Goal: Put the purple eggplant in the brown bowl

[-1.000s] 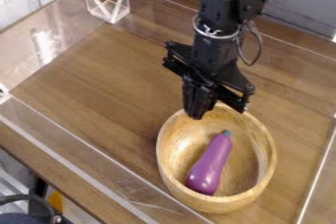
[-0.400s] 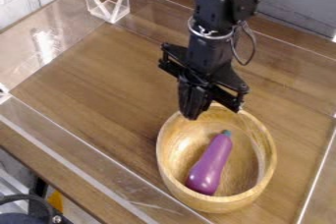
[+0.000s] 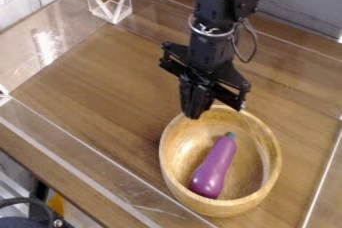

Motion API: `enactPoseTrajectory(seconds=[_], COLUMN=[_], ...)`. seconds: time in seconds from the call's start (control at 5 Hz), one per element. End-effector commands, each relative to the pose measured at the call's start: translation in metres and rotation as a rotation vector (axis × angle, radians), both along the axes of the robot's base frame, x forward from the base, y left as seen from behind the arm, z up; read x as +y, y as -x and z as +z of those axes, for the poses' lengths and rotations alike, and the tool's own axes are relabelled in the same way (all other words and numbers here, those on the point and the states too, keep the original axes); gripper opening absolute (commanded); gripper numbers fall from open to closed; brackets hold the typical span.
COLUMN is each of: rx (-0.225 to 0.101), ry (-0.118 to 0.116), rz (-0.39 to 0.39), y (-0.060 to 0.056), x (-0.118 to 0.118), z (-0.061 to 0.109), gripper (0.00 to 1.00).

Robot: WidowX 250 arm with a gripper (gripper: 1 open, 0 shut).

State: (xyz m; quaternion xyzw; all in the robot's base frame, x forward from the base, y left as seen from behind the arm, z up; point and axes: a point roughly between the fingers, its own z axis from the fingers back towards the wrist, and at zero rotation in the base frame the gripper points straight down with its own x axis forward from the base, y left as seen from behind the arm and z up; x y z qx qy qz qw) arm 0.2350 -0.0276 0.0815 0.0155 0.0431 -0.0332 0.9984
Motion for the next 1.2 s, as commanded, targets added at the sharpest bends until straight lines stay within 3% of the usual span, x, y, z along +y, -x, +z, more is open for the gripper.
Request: enactPoseTrajectory(seconds=[0.0, 1.0], rx=[-0.045, -0.047], ry=[0.006, 0.014], rz=[0.012, 0.042], y=[-0.0102, -0.0162], x=[0.0029, 0.0109], z=[0.0100, 0.0066], gripper=[0.00, 0.00])
